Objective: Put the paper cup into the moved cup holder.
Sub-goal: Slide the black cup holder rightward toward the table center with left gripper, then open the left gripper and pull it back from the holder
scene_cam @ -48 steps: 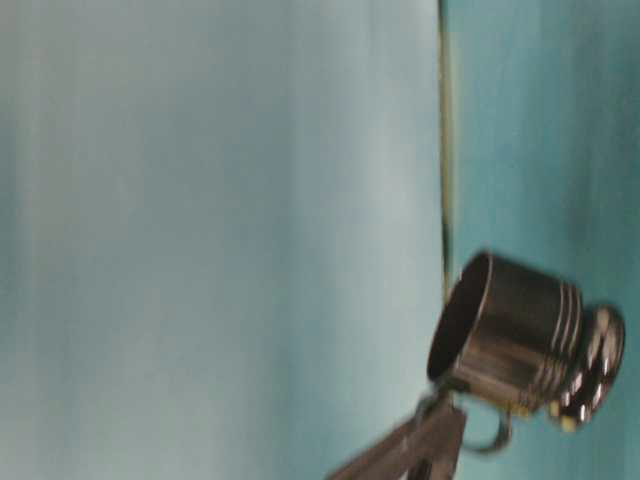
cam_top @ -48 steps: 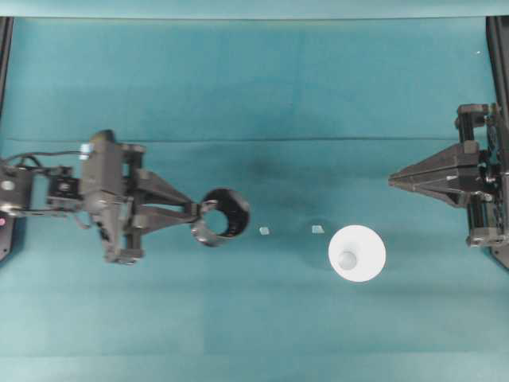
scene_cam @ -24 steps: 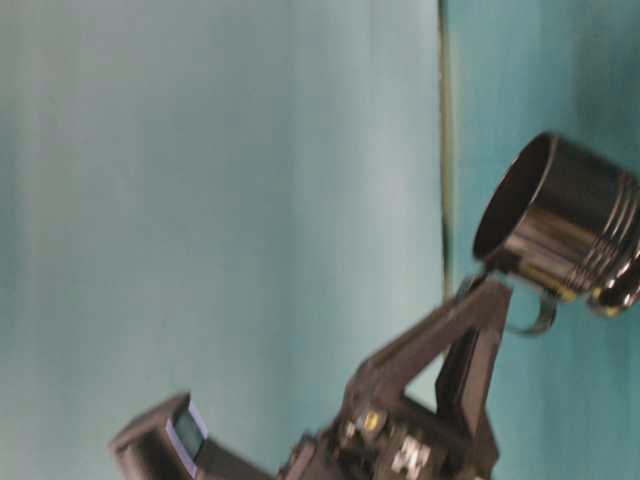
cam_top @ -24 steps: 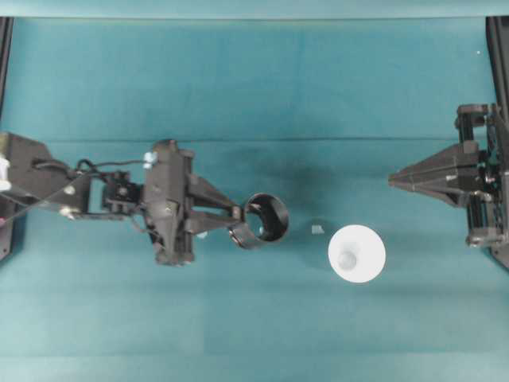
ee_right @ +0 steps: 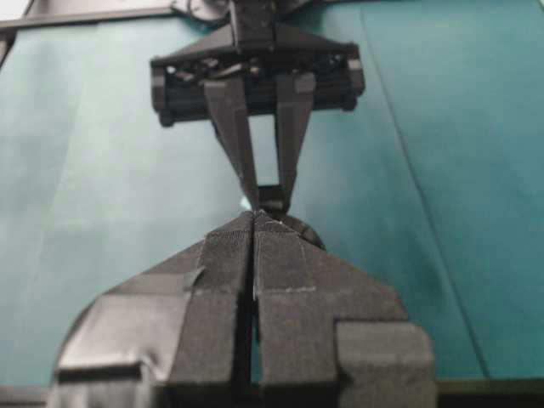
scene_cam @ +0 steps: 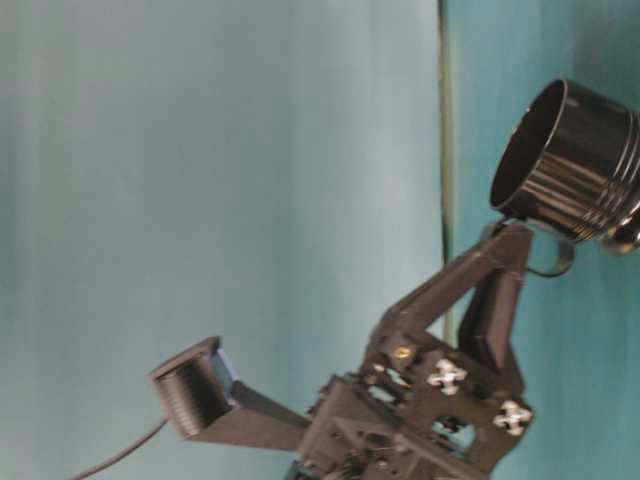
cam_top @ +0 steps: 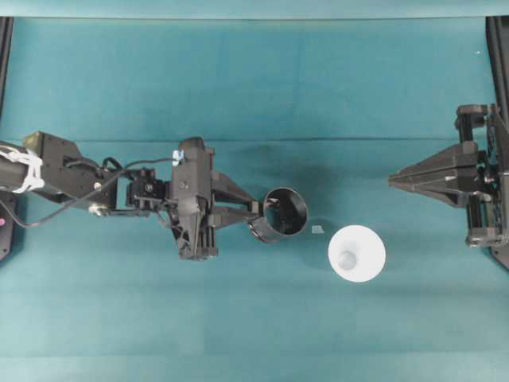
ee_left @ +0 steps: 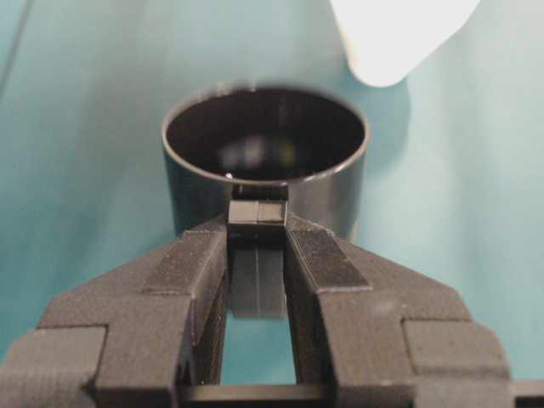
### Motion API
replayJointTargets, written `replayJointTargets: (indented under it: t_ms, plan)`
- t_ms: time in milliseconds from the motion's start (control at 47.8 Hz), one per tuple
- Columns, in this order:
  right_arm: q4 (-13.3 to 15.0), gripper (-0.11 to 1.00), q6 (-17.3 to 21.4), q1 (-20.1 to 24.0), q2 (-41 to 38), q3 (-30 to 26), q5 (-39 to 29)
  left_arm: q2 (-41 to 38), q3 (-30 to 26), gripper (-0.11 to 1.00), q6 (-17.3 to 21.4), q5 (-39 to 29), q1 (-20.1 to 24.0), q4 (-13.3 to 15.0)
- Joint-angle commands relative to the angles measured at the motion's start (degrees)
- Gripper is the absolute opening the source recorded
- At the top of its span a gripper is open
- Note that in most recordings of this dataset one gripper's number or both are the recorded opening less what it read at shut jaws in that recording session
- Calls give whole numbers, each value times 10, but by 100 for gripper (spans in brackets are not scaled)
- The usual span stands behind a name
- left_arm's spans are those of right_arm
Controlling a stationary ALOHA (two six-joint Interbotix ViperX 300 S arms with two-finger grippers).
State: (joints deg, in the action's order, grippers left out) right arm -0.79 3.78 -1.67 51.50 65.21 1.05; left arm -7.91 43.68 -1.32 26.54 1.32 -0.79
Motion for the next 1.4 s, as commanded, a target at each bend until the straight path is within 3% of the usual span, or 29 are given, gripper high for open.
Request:
replayJointTargets:
  t_ms: [0, 1026, 1110, 1382]
  plan:
    - [-1, 2, 4, 0, -4, -14, 2, -4, -7, 21, -2, 4, -3, -1]
    - [-1, 2, 4, 0, -4, -14, -10, -1, 16, 22, -4, -46, -12, -2]
    - [-1, 2, 4, 0, -4, -14, -10, -1, 13, 30, -4, -46, -13, -2]
    - [-1, 2, 4, -1, -4, -14, -13, 0, 10, 74, -6, -46, -12, -1]
